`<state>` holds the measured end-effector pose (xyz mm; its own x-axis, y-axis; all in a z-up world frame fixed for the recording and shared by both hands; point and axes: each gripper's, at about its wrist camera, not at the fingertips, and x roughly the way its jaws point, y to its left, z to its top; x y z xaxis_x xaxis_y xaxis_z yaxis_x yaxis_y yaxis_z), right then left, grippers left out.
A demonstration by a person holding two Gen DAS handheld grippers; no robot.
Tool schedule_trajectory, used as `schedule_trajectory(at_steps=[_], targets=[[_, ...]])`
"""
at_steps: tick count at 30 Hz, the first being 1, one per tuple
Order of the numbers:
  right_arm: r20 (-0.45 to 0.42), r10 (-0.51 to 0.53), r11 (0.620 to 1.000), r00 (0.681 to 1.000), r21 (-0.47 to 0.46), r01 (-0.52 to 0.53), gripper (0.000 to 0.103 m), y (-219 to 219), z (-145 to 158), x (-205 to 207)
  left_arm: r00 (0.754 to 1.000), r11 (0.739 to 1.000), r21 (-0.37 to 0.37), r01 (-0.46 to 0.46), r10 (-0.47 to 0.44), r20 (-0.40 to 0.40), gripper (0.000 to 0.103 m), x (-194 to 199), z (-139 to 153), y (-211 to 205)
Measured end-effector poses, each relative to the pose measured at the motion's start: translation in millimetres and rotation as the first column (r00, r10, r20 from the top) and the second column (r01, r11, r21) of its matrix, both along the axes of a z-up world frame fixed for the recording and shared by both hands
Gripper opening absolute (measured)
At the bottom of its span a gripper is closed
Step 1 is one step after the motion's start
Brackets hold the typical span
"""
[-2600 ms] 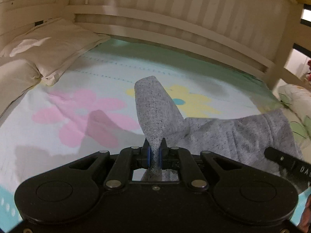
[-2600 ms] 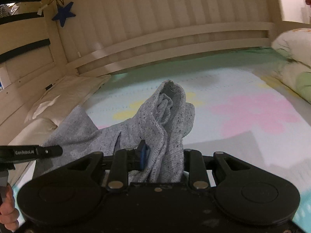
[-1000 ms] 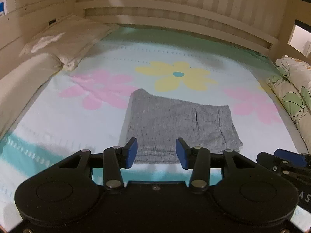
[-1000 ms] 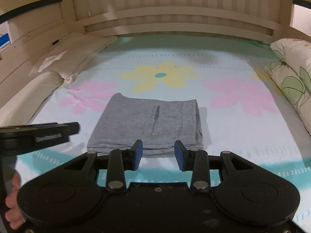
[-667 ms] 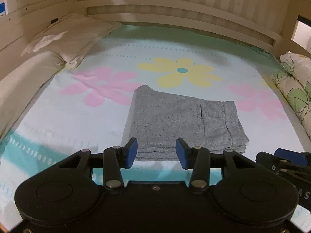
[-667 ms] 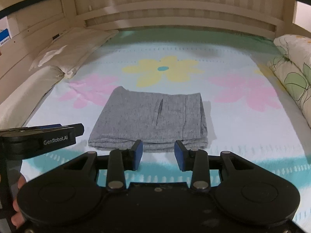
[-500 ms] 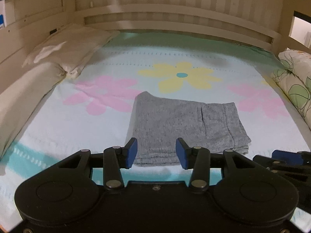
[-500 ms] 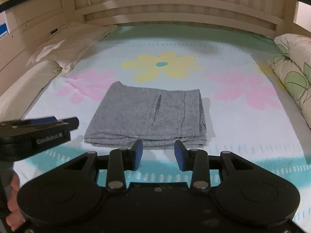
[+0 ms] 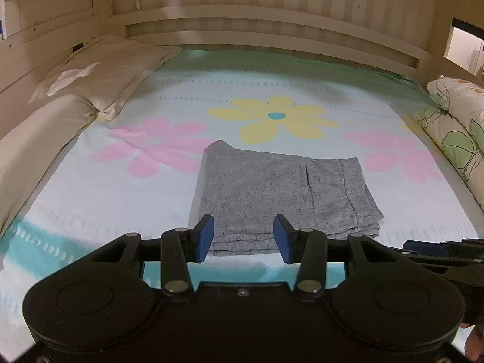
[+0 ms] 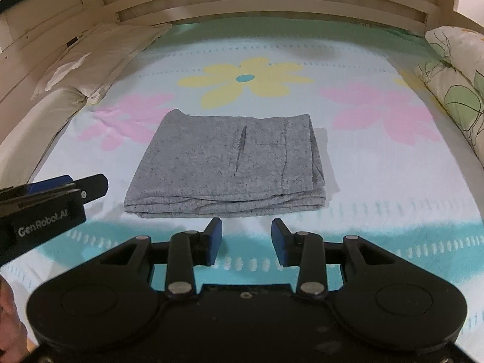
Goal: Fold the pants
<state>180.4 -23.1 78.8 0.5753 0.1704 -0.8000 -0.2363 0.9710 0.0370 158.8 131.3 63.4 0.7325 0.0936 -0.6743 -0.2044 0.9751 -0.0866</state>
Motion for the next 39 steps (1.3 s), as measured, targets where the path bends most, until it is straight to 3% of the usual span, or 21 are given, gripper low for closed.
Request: schedule_trajectory(at_steps=[39], targets=[[-0.007,0.028,1.0,1.0,0.004,-0.028,0.039,2.3,0.4,-2.0,0.999,0.999,-0.009,0.039,-0.04,-0.023,0.053,2.2,-6.5,1.3]])
